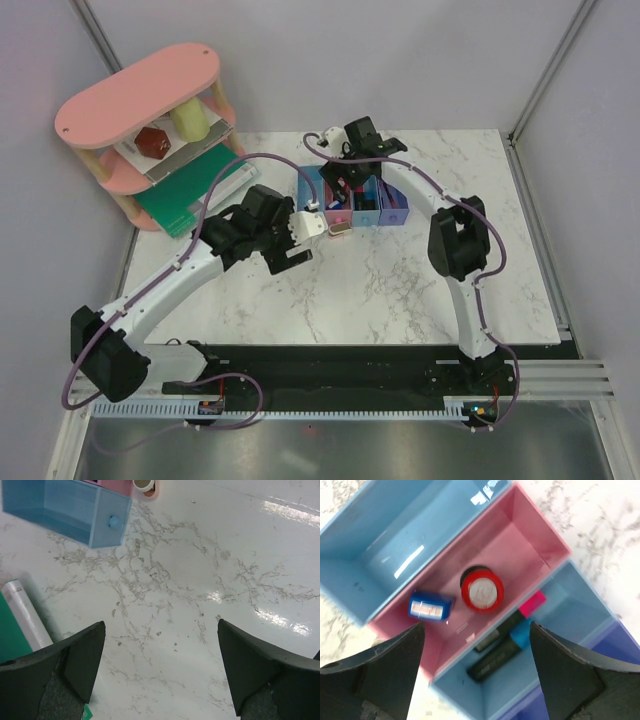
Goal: Sort the stationery into containers
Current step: Pick up the stapler from the center of the board.
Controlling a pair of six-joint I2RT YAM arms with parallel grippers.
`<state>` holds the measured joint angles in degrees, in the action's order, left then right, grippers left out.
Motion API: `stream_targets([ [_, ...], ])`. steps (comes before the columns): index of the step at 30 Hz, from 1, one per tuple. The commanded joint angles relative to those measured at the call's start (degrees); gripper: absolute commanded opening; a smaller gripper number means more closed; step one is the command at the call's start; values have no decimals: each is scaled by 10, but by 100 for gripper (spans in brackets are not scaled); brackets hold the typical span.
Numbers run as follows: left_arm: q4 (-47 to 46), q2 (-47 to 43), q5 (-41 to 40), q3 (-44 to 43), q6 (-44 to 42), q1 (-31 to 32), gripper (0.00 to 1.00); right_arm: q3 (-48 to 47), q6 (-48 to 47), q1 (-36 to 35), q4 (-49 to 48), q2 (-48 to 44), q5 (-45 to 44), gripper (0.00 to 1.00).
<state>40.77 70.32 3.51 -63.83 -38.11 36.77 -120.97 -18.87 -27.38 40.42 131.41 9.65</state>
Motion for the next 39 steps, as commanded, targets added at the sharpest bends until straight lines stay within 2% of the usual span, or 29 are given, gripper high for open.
stream_targets([
  [1,-3,65,48,-53,27,9,100,68,1,12,-46,-145,-26,93],
  [5,-18,145,55,-96,3,27,99,141,18,59,-59,-242,-24,95],
  [9,-47,201,87,-111,-12,35,99,219,27,130,-63,-304,22,94],
  [14,-65,257,160,-107,-35,35,99,278,-12,144,-6,-349,94,90],
  [21,-84,340,143,-108,-57,32,96,311,-85,143,82,-351,206,86],
  [26,-106,367,128,-118,-72,24,96,310,-121,143,134,-309,277,84],
  [31,-122,391,117,-138,-72,14,96,307,-130,140,147,-265,295,81],
  [39,-185,404,84,-136,-67,13,96,310,-133,136,143,-252,291,81],
])
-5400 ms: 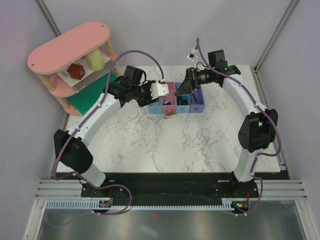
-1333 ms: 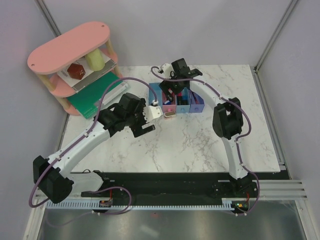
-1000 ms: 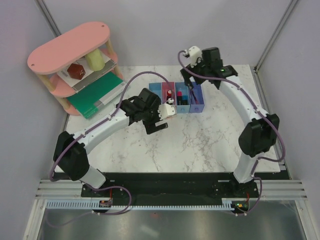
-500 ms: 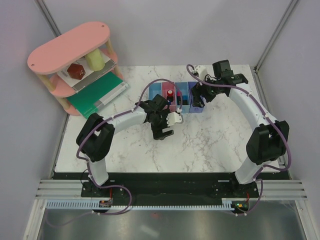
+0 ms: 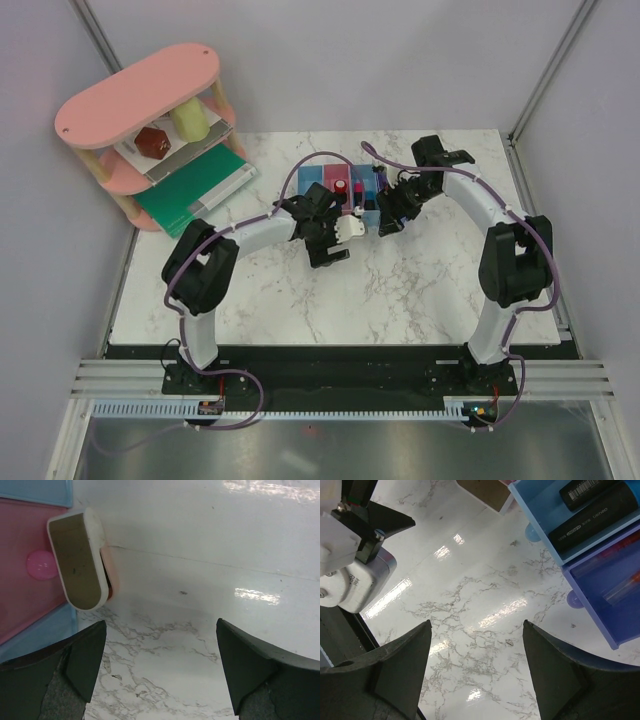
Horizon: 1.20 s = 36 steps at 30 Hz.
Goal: Sort the stationery into containers
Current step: Pick up the stapler from the center of the board.
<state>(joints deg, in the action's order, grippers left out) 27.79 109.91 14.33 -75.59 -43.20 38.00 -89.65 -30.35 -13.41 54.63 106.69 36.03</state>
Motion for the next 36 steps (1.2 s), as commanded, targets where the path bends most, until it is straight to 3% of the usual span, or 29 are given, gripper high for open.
stream_targets([
  [1,-63,9,-30,-17,-17,1,96,-3,-18,-4,1,-6,27,81],
  [8,-120,25,-78,-19,-29,1,96,3,-16,-4,-3,-3,29,81],
  [36,-64,95,20,-98,-86,1,93,15,-5,-7,-8,-17,17,78],
])
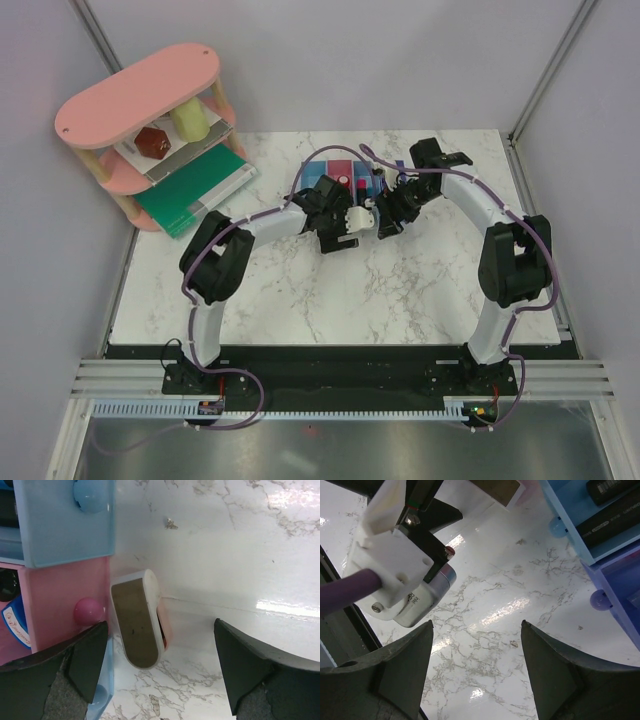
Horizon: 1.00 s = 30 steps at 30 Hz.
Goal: Sort the stationery into containers
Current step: Pick up the stapler from the center of the board.
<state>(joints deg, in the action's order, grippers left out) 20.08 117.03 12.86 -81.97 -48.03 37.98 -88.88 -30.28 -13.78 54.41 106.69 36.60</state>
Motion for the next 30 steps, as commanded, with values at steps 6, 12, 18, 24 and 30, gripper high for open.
stream_targets([
  [6,29,28,45,-41,-37,0,78,20,-8,-3,-7,-34,10,77],
  [12,50,14,49,-31,-36,0,52,21,-6,-4,-8,-45,15,77],
  [18,67,-10,45,-14,-39,0,22,27,-10,-4,-7,-54,12,77],
  [24,88,-66,41,10,-25,0,2,28,-32,7,9,-67,23,79],
  [30,106,-166,51,36,32,0,2,39,-69,12,34,-111,17,80],
])
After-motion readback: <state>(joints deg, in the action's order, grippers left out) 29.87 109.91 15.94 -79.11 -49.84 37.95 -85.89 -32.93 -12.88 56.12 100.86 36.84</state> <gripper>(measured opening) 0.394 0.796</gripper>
